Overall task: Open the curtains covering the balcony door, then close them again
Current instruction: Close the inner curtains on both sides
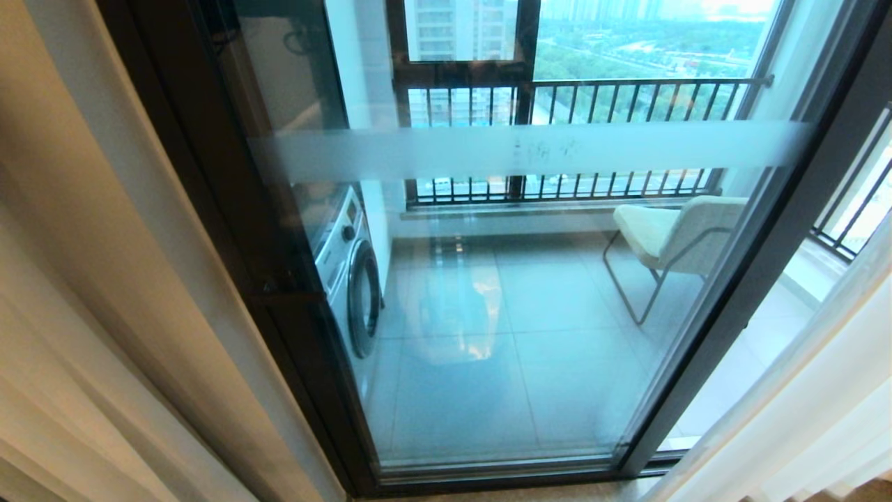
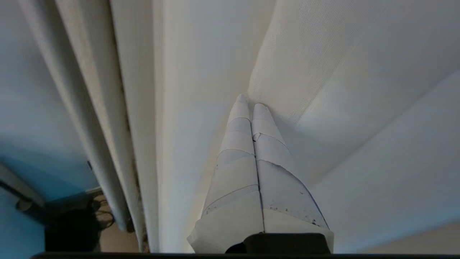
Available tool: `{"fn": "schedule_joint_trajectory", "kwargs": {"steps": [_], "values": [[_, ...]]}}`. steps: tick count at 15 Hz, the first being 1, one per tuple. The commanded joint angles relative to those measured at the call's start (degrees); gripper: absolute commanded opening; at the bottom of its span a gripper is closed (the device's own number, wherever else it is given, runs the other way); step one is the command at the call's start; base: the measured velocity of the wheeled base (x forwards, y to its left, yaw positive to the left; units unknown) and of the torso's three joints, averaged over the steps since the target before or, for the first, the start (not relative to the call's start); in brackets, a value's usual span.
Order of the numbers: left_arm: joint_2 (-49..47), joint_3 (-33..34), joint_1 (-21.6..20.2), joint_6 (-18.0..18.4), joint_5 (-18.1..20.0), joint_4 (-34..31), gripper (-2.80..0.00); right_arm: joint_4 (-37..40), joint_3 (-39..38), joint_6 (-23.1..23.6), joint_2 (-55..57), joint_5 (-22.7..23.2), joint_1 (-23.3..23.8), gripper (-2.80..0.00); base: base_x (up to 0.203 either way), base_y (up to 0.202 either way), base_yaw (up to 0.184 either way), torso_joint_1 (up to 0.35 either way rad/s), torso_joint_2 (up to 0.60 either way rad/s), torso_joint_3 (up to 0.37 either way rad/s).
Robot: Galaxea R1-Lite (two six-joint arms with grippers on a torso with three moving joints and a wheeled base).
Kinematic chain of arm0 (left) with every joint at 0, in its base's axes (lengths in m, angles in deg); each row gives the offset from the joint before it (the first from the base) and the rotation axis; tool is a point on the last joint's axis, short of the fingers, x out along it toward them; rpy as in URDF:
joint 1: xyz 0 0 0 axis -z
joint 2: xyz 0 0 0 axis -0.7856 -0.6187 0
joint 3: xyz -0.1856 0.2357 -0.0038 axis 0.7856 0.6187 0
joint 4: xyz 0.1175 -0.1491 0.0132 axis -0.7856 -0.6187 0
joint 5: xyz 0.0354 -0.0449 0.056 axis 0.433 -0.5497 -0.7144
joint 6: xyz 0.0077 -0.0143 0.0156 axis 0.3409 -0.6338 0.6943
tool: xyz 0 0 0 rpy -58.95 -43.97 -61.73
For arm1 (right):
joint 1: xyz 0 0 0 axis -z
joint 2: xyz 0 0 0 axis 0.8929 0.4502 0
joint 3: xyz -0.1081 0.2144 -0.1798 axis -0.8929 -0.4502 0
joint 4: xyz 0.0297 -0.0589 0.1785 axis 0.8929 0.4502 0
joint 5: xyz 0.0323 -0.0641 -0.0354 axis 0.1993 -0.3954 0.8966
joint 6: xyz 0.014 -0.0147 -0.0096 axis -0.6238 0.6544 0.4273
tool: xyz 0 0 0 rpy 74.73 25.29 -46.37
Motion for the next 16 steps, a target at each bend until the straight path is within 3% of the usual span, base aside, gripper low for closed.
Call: {"fn": "schedule_joint_trajectory", "kwargs": {"steps": [1,4,11,16], "values": [[4.2,3.35,0.07,-0.12,-0.17,-0.27,-2.8,0.01,0.0,0.04,0.07,0.03,0.0,-2.8,0.0,0.0,0.0,0.0,0.0,0.0],[9.03,7.15,0.37,-0.2,-0.16,-0.3,-2.8,0.01,0.0,0.13,0.07,0.03,0.0,-2.8,0.0,0.0,0.0,0.0,0.0,0.0],[13.29,7.27,4.81,-0.16,0.6,-0.3,-2.8,0.01,0.0,0.04,0.07,0.03,0.0,-2.8,0.0,0.0,0.0,0.0,0.0,0.0],[14.35,7.45,5.48,-0.08,0.88,-0.39,-2.8,0.01,0.0,0.06,0.07,0.03,0.0,-2.8,0.0,0.0,0.0,0.0,0.0,0.0]]}}
